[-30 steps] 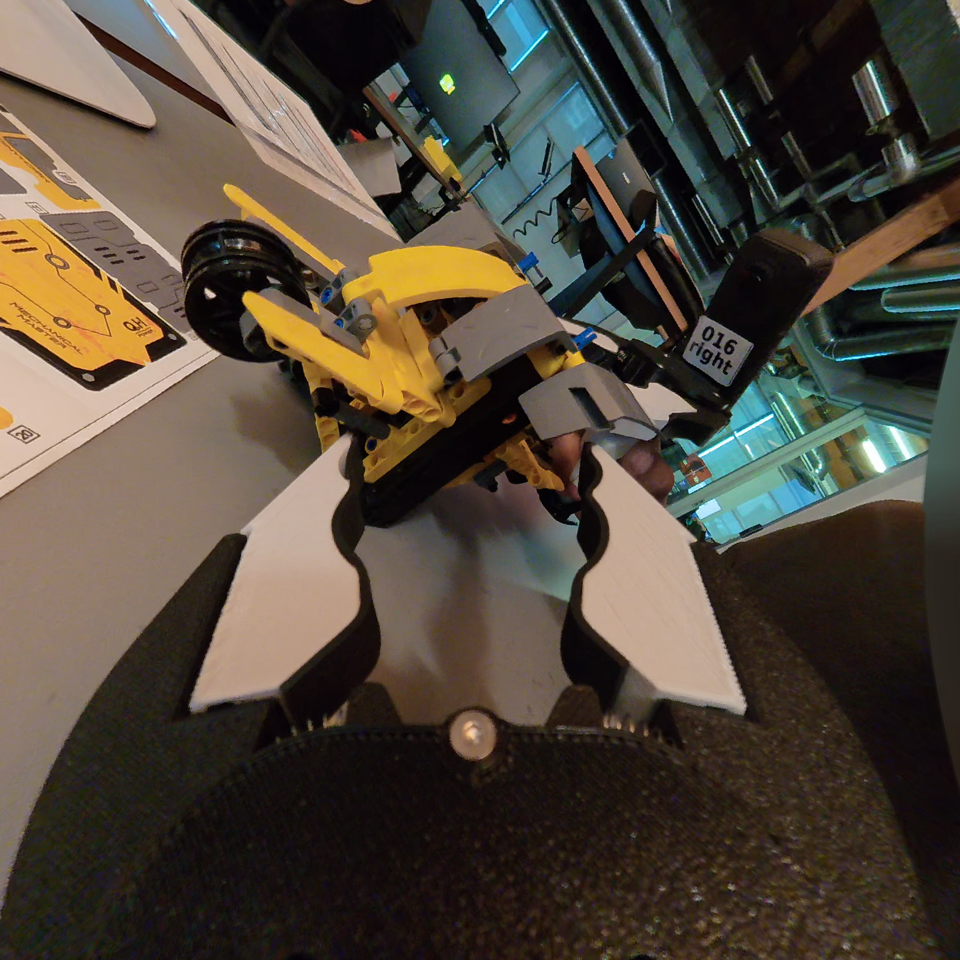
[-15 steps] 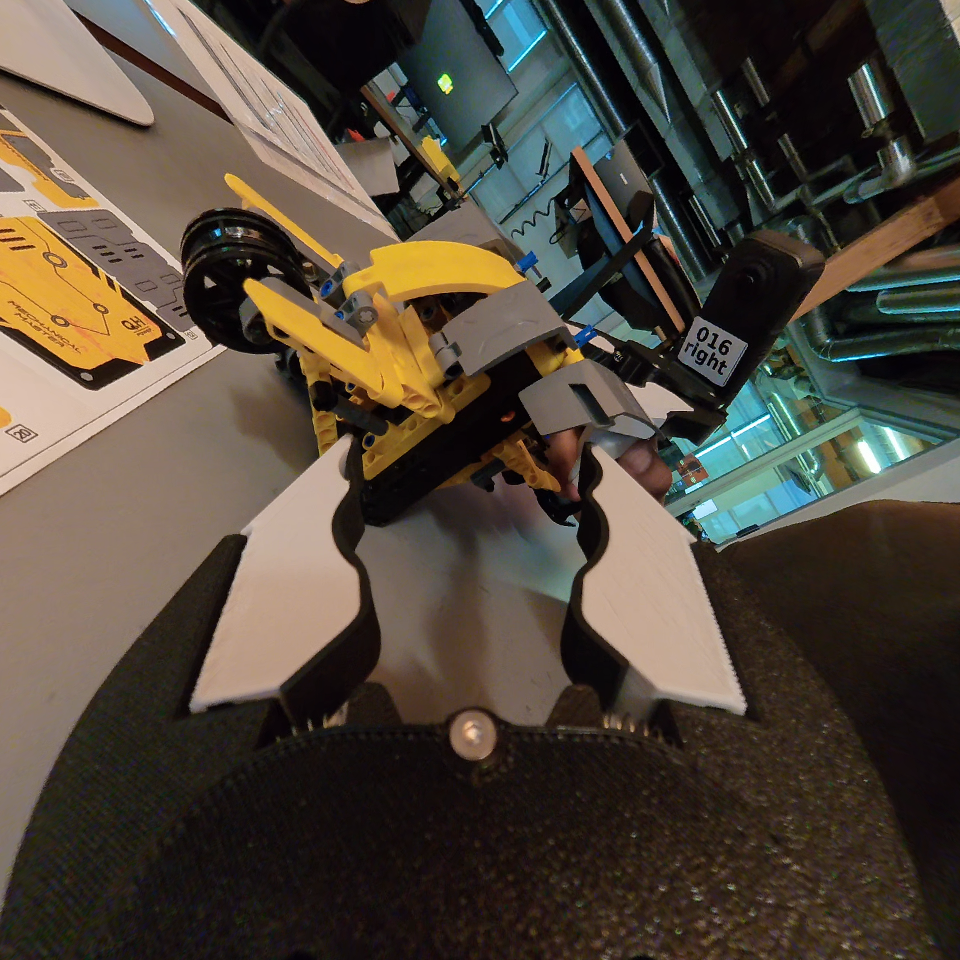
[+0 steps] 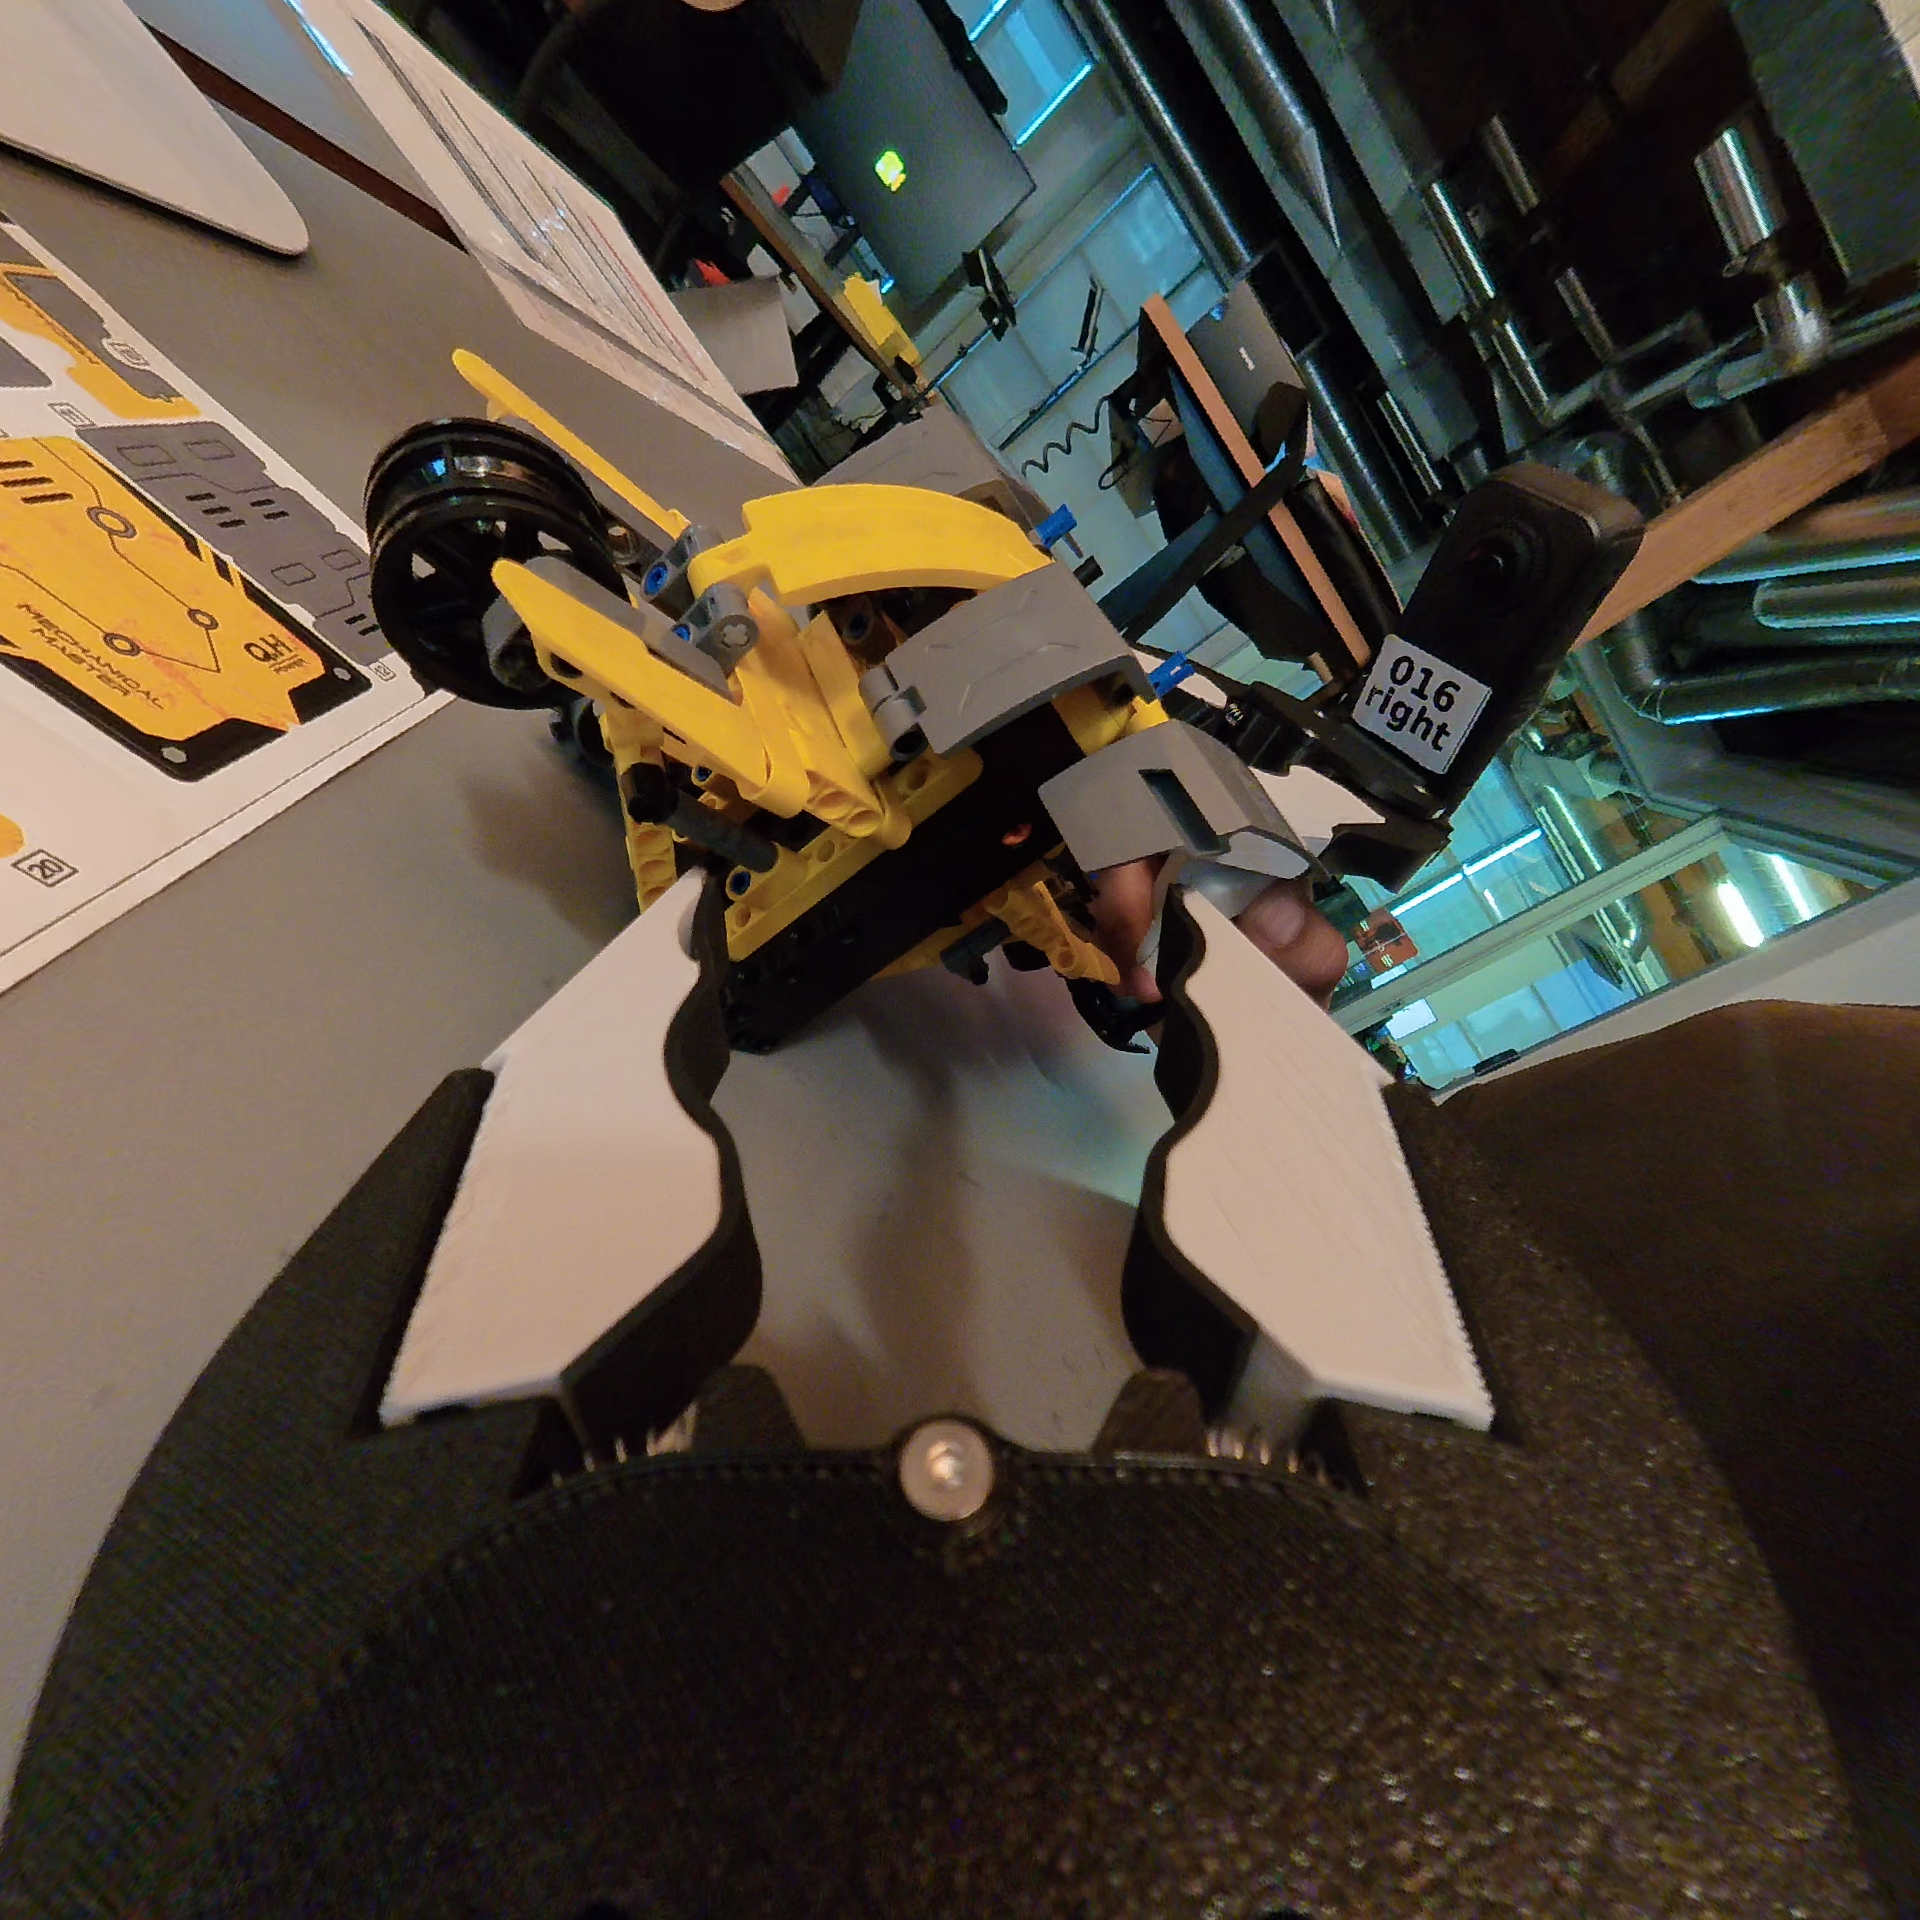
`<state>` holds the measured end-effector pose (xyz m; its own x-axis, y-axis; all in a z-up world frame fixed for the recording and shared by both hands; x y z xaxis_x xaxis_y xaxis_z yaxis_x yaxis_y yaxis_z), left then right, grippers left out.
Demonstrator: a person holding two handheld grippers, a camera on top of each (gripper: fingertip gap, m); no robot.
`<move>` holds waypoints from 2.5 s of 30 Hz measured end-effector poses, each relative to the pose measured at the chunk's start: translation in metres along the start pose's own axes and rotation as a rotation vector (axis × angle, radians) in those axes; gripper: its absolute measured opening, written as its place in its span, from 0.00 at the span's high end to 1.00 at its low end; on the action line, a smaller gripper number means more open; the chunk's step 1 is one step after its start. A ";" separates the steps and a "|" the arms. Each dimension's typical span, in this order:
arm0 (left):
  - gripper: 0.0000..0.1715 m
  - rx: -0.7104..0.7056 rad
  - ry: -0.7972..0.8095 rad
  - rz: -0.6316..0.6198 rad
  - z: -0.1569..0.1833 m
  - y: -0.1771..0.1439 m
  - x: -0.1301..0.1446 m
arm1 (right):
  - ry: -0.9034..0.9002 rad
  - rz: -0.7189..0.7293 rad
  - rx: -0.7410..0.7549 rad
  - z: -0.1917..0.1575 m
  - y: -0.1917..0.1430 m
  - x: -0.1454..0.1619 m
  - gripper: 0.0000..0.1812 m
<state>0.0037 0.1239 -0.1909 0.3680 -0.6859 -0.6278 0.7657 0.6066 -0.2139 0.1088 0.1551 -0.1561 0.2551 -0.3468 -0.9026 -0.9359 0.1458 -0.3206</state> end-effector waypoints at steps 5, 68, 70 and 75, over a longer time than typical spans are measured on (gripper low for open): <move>0.53 0.000 0.000 -0.001 0.000 0.000 0.000 | 0.000 0.000 0.000 0.000 0.000 0.000 0.67; 0.53 0.000 0.000 0.000 0.000 0.000 0.000 | 0.588 0.463 -0.079 0.058 -0.048 -0.002 0.68; 0.53 0.000 -0.001 0.000 0.000 0.000 0.000 | 0.594 0.468 -0.083 0.059 -0.049 -0.002 0.68; 0.53 0.000 -0.002 -0.001 0.000 0.000 0.000 | 0.598 0.469 -0.087 0.059 -0.051 -0.001 0.68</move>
<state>0.0037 0.1241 -0.1908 0.3684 -0.6869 -0.6265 0.7660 0.6061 -0.2141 0.1709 0.2024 -0.1553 -0.3256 -0.7123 -0.6218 -0.9358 0.3369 0.1040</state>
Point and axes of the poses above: each gripper's, where its closed fingertips meet, y out along the fingers, x out of its underside, z = x × y across the jaws, the point moved 5 cm from there along -y, back along the fingers, and after that the axes turned 15 degrees about -x, right-handed, at the moved point
